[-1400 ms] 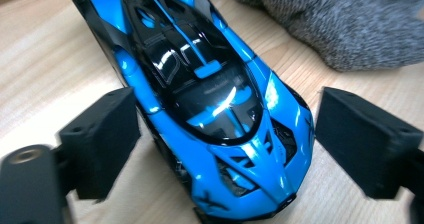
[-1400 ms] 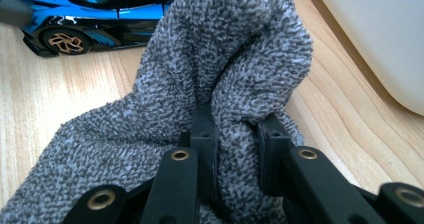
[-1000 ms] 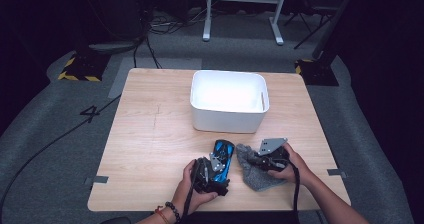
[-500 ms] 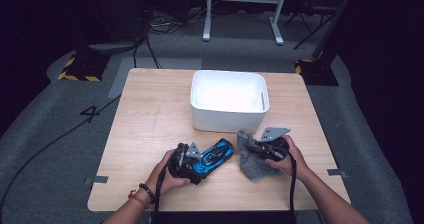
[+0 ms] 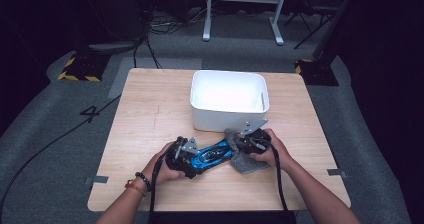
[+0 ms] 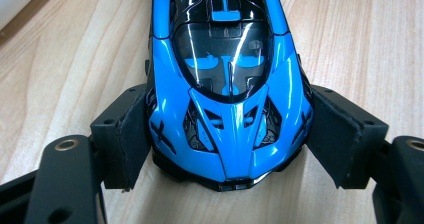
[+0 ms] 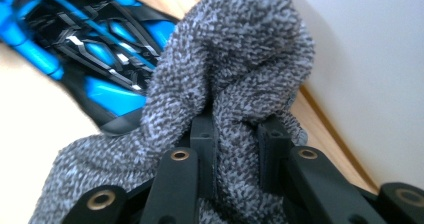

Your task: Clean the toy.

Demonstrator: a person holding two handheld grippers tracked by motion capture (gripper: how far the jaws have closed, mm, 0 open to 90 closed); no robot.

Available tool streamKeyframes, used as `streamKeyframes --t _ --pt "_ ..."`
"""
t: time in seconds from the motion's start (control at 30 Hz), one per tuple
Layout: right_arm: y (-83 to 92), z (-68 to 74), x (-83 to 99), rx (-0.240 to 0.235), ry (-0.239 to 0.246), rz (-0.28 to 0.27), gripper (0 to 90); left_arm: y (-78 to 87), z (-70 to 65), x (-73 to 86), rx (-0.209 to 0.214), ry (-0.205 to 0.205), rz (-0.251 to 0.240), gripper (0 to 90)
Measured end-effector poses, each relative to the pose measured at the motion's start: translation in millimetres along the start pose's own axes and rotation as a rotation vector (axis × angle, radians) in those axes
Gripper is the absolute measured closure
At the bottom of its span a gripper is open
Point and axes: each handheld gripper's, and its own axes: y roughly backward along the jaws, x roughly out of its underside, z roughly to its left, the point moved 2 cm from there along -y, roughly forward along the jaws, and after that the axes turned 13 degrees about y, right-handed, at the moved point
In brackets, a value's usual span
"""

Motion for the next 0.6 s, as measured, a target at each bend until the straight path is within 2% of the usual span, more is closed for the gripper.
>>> streamKeyframes --t 0.03,0.07,0.17,0.3,0.37,0.47,0.6 --pt "0.6 0.9 0.8 -0.012 0.008 -0.007 76.4 0.1 0.4 0.2 -0.006 -0.019 0.006 24.6" --pt "1.7 2.6 3.0 -0.035 0.014 -0.018 76.6 0.3 0.6 0.3 -0.013 -0.021 0.009 24.5" --pt "7.4 7.3 8.8 -0.088 0.017 -0.031 77.1 -1.4 0.2 0.5 -0.043 0.008 -0.003 21.5" --pt "15.7 24.6 13.9 -0.142 0.047 -0.046 76.1 -5.9 -2.4 -2.9 -0.073 0.038 -0.01 17.0" --pt "17.7 33.8 12.8 -0.125 0.072 -0.036 75.7 -6.0 -2.7 -4.4 -0.075 0.027 0.0 17.4" --pt "21.6 39.7 12.8 -0.103 0.083 -0.016 75.6 -5.7 -1.9 -4.5 -0.065 0.013 0.001 18.0" --pt "27.1 43.7 19.5 -0.181 0.095 -0.037 75.4 -6.0 -1.2 -4.4 -0.054 0.002 -0.004 18.7"
